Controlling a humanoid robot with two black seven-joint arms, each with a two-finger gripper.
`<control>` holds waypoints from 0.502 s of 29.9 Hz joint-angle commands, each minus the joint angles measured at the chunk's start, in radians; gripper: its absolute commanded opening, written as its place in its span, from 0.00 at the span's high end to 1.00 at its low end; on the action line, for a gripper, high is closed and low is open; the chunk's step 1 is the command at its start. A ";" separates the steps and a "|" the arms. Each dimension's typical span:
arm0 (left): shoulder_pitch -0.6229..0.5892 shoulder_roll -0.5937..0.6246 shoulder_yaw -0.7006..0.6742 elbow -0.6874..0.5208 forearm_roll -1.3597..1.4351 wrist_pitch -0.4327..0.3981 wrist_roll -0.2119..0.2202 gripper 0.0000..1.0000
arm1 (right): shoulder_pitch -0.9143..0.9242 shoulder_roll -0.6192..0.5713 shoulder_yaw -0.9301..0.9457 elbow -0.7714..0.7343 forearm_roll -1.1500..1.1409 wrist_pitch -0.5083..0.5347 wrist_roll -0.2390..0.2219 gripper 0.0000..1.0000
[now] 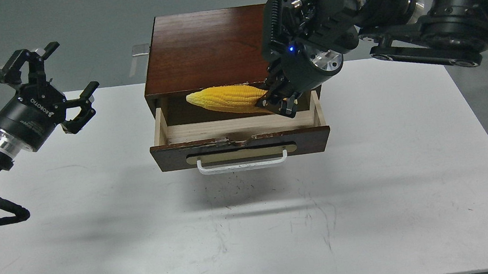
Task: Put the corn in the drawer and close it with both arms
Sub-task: 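Lower the corn cob into the open drawer and open the right gripper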
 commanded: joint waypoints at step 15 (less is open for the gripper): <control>0.000 0.008 -0.001 -0.004 0.000 0.000 0.000 0.00 | -0.030 0.033 -0.012 -0.012 0.004 -0.014 0.000 0.45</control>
